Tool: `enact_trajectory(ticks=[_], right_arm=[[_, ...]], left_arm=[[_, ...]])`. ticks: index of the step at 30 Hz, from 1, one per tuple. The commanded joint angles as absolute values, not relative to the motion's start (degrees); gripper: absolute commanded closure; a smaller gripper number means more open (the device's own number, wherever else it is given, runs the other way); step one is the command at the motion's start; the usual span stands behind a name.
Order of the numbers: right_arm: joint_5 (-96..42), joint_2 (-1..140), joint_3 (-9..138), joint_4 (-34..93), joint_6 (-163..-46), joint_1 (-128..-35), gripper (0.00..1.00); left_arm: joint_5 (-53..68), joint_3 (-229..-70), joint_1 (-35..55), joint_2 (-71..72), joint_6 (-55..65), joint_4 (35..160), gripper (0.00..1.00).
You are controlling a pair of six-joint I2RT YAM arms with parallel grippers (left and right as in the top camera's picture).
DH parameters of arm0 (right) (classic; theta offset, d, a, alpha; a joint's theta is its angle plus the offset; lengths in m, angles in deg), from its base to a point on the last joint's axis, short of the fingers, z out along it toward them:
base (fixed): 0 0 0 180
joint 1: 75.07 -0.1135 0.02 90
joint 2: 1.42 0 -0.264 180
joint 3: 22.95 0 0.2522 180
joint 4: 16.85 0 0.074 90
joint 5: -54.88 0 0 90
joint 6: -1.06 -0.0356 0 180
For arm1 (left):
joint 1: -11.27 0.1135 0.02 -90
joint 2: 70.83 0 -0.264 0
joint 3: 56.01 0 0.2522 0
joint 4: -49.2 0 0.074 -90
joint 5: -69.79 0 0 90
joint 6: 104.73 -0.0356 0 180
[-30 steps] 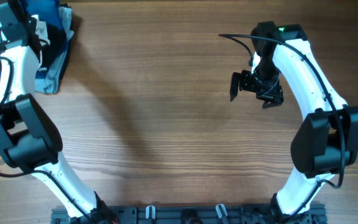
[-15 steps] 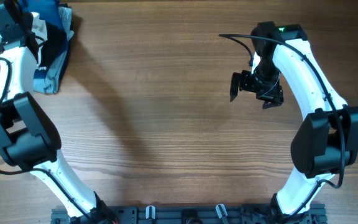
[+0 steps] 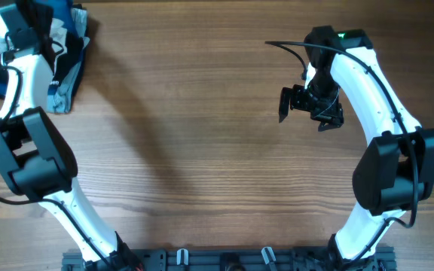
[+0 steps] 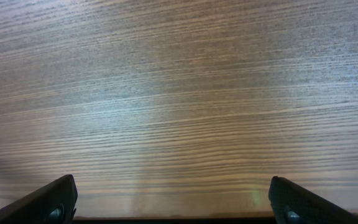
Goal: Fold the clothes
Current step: 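Lower the white bundle onto the top of the dark stack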
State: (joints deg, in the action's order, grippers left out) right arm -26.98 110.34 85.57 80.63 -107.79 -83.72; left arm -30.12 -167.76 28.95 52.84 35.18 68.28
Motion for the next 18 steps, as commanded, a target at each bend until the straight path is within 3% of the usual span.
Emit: enact_trajectory(ticks=[1, 18], right_arm=[[-26.08, 109.73, 86.49, 80.87, -108.43, -83.91, 0.01], [-26.04, 111.06, 85.94, 80.53, -107.03, -83.91, 0.00]], left_arm=[[-28.39, -168.42, 26.56, 54.15, 34.99, 67.43, 0.01], [-30.51, -168.46, 24.88, 46.99, 35.01, 66.75, 0.01]])
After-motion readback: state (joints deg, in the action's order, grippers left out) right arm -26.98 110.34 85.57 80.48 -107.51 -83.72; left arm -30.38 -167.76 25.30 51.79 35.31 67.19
